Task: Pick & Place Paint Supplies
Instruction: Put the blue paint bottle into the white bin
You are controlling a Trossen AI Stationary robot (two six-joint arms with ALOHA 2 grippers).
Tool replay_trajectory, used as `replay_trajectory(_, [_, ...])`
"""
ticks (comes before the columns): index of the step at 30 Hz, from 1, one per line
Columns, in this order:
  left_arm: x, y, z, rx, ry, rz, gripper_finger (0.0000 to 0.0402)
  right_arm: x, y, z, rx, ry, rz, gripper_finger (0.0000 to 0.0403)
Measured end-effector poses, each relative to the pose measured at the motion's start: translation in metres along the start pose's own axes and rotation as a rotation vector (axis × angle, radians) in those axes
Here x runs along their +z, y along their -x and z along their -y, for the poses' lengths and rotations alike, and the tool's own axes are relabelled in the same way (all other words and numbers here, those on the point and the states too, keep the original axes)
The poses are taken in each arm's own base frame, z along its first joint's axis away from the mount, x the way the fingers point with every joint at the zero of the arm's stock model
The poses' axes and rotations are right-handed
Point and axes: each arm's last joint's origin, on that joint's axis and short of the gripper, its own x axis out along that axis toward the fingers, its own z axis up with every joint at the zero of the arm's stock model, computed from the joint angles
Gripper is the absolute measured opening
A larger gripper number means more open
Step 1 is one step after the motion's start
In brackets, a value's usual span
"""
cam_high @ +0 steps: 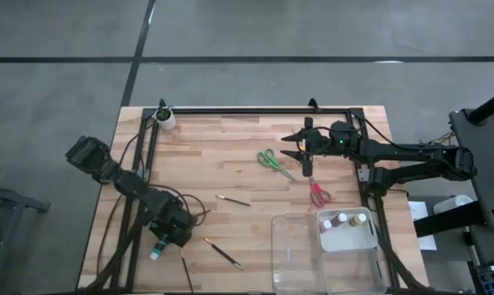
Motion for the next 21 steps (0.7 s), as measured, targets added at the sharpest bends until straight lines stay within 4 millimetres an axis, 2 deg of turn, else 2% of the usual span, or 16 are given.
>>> replay_trajectory(10, [0.006, 0.024, 0.012, -0.139, -0.010, 0.136, 0.0172, 0.000, 0.000, 0.000, 0.000, 0.000, 0.000, 0.0201])
replay_trajectory(21, [-0.008, 0.062, 0.003, -0.357, -0.020, 0.333, 0.0173, 0.000, 0.000, 0.000, 0.000, 0.000, 0.000, 0.0201])
